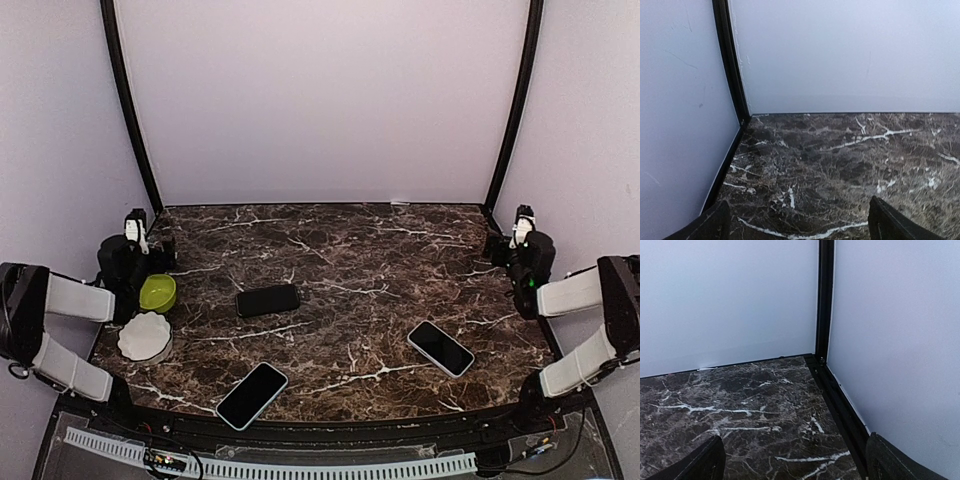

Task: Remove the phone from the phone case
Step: Adjust the phone with the phone case at the center of the board.

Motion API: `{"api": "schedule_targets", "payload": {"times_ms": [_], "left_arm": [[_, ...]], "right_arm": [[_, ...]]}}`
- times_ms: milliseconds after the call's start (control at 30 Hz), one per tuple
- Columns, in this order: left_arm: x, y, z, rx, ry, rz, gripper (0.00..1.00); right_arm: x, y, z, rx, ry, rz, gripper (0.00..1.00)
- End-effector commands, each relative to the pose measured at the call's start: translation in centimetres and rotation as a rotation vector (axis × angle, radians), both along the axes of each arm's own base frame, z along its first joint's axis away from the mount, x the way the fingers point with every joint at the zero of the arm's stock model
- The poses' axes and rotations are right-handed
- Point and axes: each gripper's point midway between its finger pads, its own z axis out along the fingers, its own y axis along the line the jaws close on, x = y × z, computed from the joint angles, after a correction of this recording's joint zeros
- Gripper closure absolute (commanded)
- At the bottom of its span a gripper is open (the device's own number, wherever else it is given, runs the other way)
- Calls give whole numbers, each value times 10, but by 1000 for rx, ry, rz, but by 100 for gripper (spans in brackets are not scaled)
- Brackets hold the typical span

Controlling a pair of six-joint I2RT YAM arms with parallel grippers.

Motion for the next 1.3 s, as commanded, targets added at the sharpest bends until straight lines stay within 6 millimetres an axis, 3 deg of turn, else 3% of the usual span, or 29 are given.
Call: {"api": "schedule_targets", "payload": {"times_ms": [0,33,67,100,133,167,267,300,433,500,700,867,1167,1267], "left_arm": [[1,14,19,-57,121,104,5],[-4,17,9,-56,193,120,5],[2,19,30,-69,166,139,5],[-2,20,25,-69,221,146,5],[1,18,42,-81,201,140,5],[-2,18,40,-84,236,139,3],[-1,17,61,-106,236,138,1],[-4,18,58,-106,266,149,1],[-2,18,61,-108,340,158,1],[1,10,77,-112,316,110,1],[-4,5,93,-140,268,91,1],[-3,-3,100,-164,251,49,1],[-4,-28,104,-131,254,-43,1],[-5,-33,105,-119,251,-58,1]], "right_arm": [[19,15,21,10,111,28,1],[24,21,19,15,160,52,1],[29,27,21,19,204,76,1],[33,32,22,24,243,91,2],[35,37,21,29,285,100,1],[38,41,25,45,311,101,1],[43,41,33,97,386,19,1],[45,46,35,111,418,22,1],[46,85,41,116,552,138,1],[39,105,38,131,652,199,1],[1,153,17,121,917,352,1],[-48,178,-20,104,1126,436,1],[-110,199,-64,154,1250,449,1],[-130,195,-83,160,1280,429,1]]}}
